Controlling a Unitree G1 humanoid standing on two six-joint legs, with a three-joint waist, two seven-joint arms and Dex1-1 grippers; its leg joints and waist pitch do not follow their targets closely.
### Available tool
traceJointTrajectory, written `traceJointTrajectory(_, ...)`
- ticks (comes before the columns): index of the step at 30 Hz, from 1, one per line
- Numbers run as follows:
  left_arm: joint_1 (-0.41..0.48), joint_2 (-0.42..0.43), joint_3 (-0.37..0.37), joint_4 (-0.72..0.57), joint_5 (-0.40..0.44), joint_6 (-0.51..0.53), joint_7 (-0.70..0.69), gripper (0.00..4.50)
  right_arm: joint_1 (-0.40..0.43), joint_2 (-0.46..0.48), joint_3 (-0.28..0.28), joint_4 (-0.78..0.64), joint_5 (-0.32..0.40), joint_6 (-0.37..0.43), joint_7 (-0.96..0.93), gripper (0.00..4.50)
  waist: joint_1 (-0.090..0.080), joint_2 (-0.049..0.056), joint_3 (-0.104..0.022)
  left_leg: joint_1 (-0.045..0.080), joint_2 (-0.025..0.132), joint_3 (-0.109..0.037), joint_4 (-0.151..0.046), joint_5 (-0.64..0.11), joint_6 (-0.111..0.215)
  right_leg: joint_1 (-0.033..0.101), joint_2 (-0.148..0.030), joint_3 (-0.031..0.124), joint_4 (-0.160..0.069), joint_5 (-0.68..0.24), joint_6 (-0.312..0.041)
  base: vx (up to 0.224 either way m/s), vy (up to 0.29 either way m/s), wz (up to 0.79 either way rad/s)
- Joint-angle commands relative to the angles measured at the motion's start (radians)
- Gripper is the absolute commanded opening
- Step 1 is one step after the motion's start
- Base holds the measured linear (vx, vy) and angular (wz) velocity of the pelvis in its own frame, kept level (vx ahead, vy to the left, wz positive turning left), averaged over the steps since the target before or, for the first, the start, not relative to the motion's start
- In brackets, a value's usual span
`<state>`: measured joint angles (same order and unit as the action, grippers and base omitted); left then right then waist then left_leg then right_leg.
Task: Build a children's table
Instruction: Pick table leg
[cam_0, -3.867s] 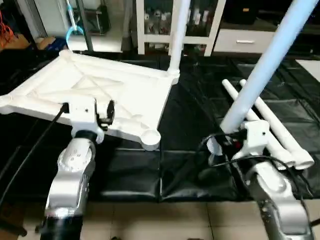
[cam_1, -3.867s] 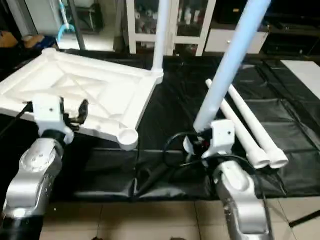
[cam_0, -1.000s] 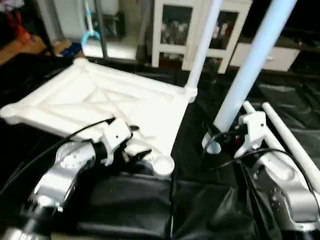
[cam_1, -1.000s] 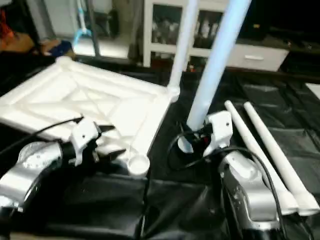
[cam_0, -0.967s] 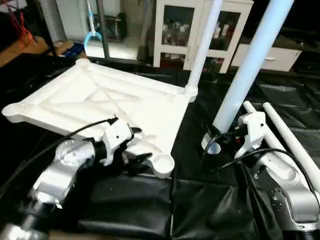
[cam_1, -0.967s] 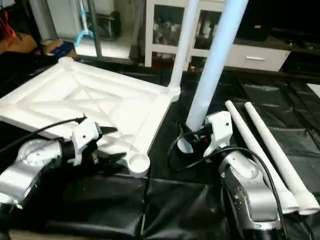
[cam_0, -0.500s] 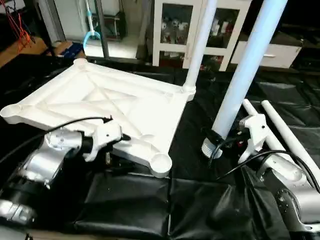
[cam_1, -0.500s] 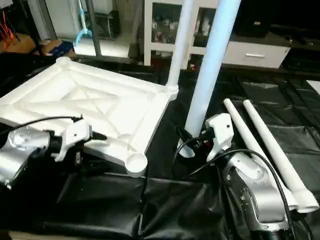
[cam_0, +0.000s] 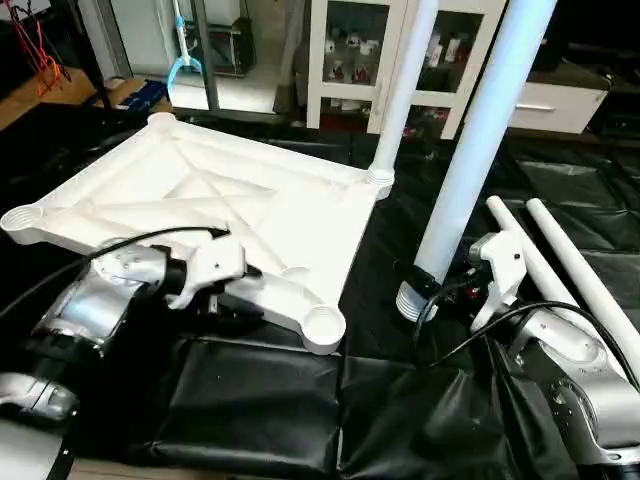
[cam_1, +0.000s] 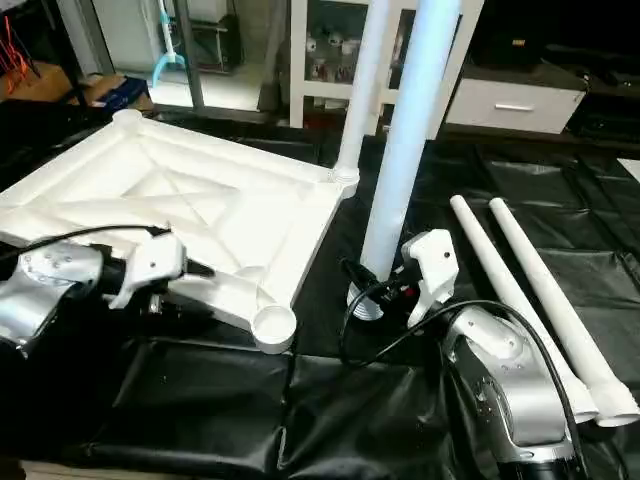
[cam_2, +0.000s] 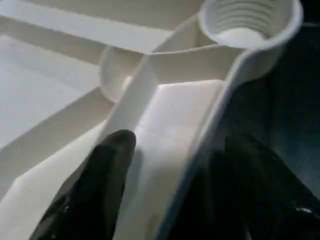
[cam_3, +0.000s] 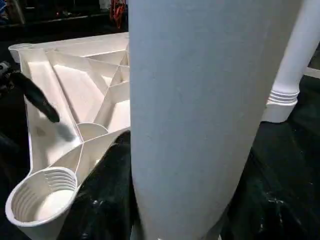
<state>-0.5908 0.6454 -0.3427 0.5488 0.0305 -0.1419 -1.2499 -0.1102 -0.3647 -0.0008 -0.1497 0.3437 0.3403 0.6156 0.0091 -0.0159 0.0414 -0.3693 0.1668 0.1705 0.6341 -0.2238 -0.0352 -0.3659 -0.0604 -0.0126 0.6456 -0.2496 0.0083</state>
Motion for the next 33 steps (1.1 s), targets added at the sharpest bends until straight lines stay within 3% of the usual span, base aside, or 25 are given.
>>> traceJointTrajectory(1,-0.018,0.004,-0.026,0.013,0.024,-0.023,-0.027,2.87,-0.006,-0.011,-0.004,-0.017,-0.004,-0.018,0.001,1.87,0.004,0.009,-0.053,0.019,0.062,-0.02,-0.091,-0.082,0.015,0.033,-0.078,0.036,-0.061,0.138,-0.283,0.0,0.0,0.0)
traceJointTrajectory(7,-0.025,-0.006,-0.048,0.013,0.044,-0.008,-0.048,2.43,0.0,-0.012,0.0,-0.021,-0.009,-0.023,0.004,1.87,0.004,0.014,-0.052,0.021,0.063,-0.019,-0.092,-0.098,0.011,0.031,-0.079,0.036,-0.061,0.132,-0.291,0.0,0.0,0.0)
traceJointTrajectory(18,-0.027,-0.015,-0.05,0.027,0.063,0.002,-0.047,1.58,0.001,-0.006,0.007,-0.018,-0.016,-0.032,0.004,1.87,0.004,0.012,-0.051,0.019,0.064,-0.019,-0.093,-0.1,0.011,0.032,-0.079,0.037,-0.063,0.136,-0.296,0.0,0.0,0.0)
traceJointTrajectory(27,-0.003,0.011,-0.08,0.008,0.124,-0.016,-0.043,0.72,0.001,-0.01,0.029,-0.01,-0.032,-0.051,0.013,1.87,-0.001,0.012,-0.049,0.019,0.065,-0.021,-0.096,-0.119,0.005,0.031,-0.08,0.038,-0.066,0.1,-0.287,0.0,0.0,0.0)
traceJointTrajectory(30,0.007,0.023,-0.106,-0.006,0.155,-0.023,-0.053,0.56,-0.006,-0.011,0.032,-0.005,-0.036,-0.056,0.015,1.87,-0.002,0.012,-0.049,0.019,0.067,-0.021,-0.097,-0.114,0.006,0.031,-0.08,0.039,-0.067,0.103,-0.285,0.0,0.0,0.0)
traceJointTrajectory(31,0.019,0.027,-0.118,-0.017,0.168,-0.013,-0.056,0.49,-0.009,-0.012,0.034,-0.003,-0.039,-0.059,0.017,1.87,-0.003,0.005,-0.049,0.018,0.066,-0.019,-0.097,-0.103,0.009,0.033,-0.079,0.038,-0.066,0.116,-0.285,0.0,0.0,0.0)
traceJointTrajectory(33,0.036,0.029,-0.127,-0.031,0.179,0.008,-0.051,0.45,-0.011,-0.013,0.036,-0.001,-0.041,-0.062,0.018,1.87,-0.002,0.008,-0.049,0.018,0.066,-0.019,-0.096,-0.093,0.016,0.032,-0.08,0.039,-0.064,0.126,-0.287,0.0,0.0,0.0)
